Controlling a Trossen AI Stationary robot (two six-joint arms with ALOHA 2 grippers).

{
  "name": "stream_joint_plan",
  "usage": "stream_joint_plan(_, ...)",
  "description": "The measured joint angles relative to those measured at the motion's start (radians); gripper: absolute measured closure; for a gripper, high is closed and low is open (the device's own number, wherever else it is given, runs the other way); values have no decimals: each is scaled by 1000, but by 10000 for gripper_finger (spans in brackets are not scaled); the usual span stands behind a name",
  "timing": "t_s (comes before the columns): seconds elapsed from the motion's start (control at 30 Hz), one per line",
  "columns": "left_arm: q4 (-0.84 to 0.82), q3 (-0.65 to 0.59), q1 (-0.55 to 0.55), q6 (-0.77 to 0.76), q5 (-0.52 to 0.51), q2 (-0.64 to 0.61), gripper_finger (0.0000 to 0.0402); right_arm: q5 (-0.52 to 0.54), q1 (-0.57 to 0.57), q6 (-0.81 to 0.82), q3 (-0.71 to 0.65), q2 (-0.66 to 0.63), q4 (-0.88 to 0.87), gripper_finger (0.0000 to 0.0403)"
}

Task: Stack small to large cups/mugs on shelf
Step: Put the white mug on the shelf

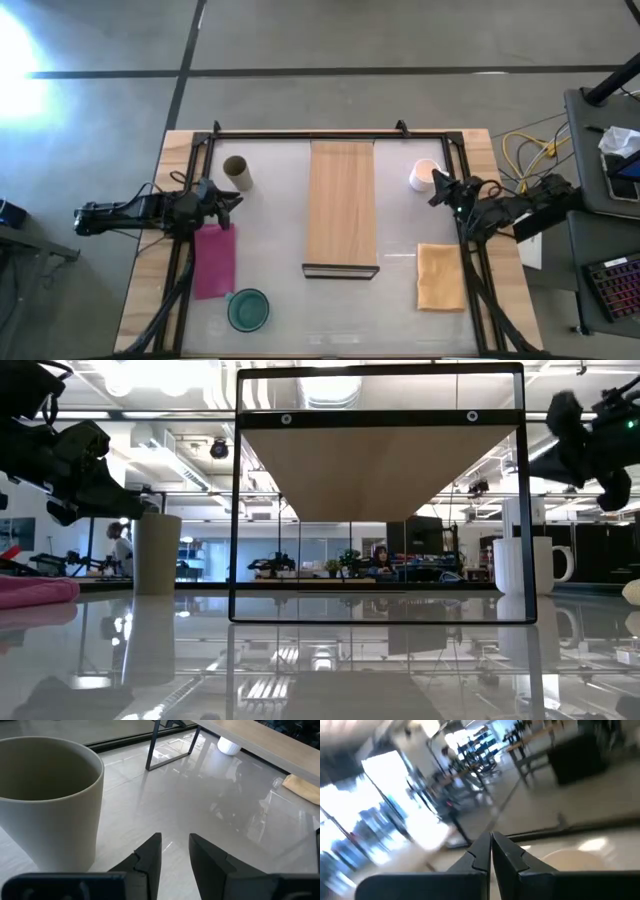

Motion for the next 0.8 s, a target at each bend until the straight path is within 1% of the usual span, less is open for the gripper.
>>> stream_joint_plan(0.03, 0, 0, 0, 0, 0, 0, 317, 3, 0, 30, 0, -1, 34, 394)
stream_joint_plan(0.13, -1, 0, 0, 0, 0, 0, 317, 70, -1, 45, 16, -1, 214, 394)
stream_joint_plan(0.17, 0, 0, 0, 0, 0, 0, 317, 56, 0, 47, 25, -2, 271, 394)
stream_joint_plan(0.23, -1, 0, 0, 0, 0, 0, 317, 11, 0, 54, 44, 2, 322, 394)
stream_joint_plan(0.33, -1, 0, 0, 0, 0, 0, 317, -110, 0, 110, 88, 0, 332, 394)
stream_joint_plan(0.37, 0, 0, 0, 0, 0, 0, 317, -145, 0, 106, 106, 1, 332, 394)
stream_joint_plan(0.43, 0, 0, 0, 0, 0, 0, 317, -151, -7, 12, 150, 17, 331, 394)
stream_joint_plan(0.53, 0, 0, 0, 0, 0, 0, 317, -120, -25, -194, 251, 45, 333, 394)
stream_joint_plan(0.63, 0, 0, 0, 0, 0, 0, 317, -120, -32, -453, 367, 76, 335, 394)
stream_joint_plan(0.7, -1, 0, 0, 0, 0, 0, 317, -120, -32, -596, 436, 94, 334, 394)
stream_joint_plan(0.8, -1, 0, 0, 0, 0, 0, 317, -134, -32, -904, 524, 113, 331, 394)
